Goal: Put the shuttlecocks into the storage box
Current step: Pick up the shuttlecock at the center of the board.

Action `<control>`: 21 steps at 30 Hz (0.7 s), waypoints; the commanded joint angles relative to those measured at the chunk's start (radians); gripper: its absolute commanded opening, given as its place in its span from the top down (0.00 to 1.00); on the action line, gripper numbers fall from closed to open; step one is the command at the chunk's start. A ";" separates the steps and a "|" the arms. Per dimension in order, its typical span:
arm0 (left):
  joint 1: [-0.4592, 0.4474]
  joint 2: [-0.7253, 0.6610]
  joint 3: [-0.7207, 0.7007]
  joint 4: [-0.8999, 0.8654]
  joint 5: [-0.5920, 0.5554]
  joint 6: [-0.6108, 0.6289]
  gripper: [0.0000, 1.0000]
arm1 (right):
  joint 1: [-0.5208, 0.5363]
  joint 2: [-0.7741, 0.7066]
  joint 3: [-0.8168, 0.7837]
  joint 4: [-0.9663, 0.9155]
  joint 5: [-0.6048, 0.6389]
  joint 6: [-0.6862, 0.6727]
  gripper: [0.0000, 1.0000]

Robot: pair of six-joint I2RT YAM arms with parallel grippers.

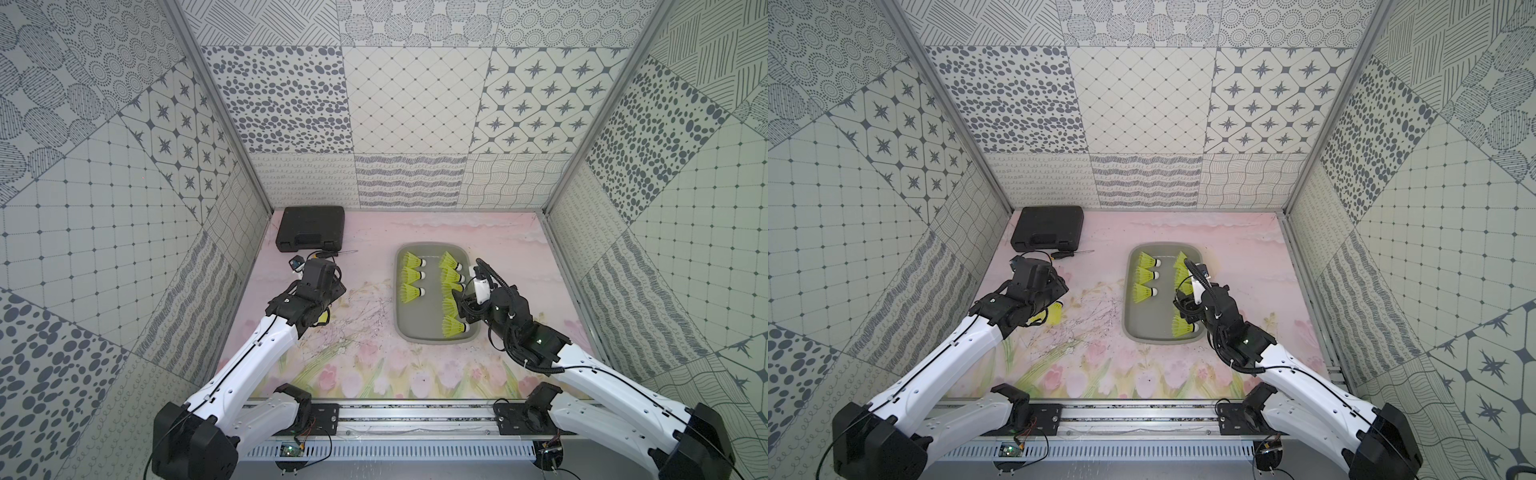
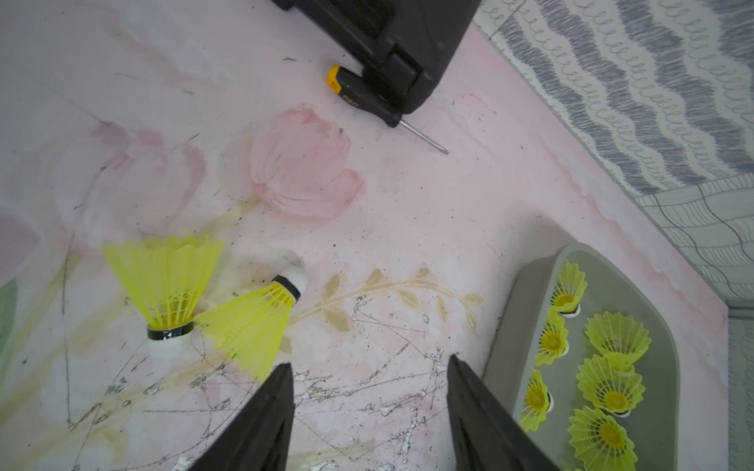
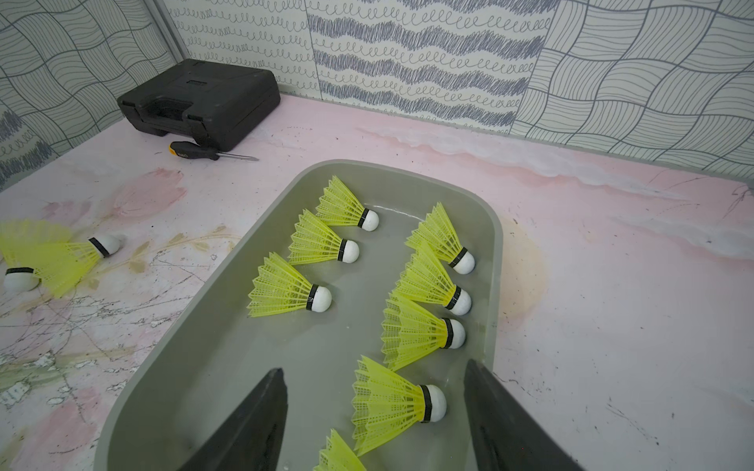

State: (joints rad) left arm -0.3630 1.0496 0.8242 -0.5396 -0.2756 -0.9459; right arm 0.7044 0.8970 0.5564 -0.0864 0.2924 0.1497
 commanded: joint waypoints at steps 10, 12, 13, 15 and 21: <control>0.106 0.089 -0.065 -0.122 0.021 -0.287 0.32 | -0.009 0.023 -0.010 0.041 -0.015 0.008 0.28; 0.113 0.099 -0.077 -0.101 0.036 -0.284 0.32 | -0.009 0.023 -0.009 0.040 -0.016 0.008 0.28; 0.118 0.106 -0.079 -0.095 0.043 -0.284 0.32 | -0.010 0.022 -0.009 0.039 -0.016 0.007 0.28; 0.120 0.116 -0.082 -0.088 0.048 -0.287 0.34 | -0.010 0.022 -0.007 0.037 -0.016 0.008 0.28; 0.124 0.149 -0.110 -0.036 0.068 -0.281 0.41 | -0.010 0.014 -0.009 0.033 -0.015 0.009 0.28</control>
State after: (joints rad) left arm -0.2466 1.1774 0.7288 -0.6048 -0.2352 -1.1980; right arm 0.6987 0.9157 0.5564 -0.0860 0.2806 0.1497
